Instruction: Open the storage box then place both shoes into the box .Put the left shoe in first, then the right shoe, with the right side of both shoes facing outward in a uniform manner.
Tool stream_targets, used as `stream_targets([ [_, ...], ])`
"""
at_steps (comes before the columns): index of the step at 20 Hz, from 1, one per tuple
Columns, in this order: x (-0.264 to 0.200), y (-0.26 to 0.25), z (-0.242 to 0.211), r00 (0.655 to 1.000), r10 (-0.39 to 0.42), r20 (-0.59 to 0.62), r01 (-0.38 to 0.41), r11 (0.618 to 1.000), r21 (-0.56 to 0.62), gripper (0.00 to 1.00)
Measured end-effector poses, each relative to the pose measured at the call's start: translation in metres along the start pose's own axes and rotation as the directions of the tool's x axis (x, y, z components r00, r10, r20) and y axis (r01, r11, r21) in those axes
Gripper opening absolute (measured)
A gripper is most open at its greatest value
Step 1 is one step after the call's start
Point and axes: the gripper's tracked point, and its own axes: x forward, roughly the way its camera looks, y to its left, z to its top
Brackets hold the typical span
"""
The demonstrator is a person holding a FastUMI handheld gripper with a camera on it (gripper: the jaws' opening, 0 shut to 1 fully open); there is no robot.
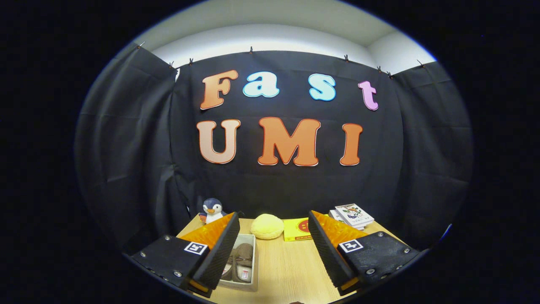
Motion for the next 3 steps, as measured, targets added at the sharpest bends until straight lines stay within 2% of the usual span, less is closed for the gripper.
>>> stream_targets([
  [3, -0.0061, -0.0043, -0.0013, 1.0, 0.002, -0.001, -0.002, 1.0, 0.031, 0.97],
])
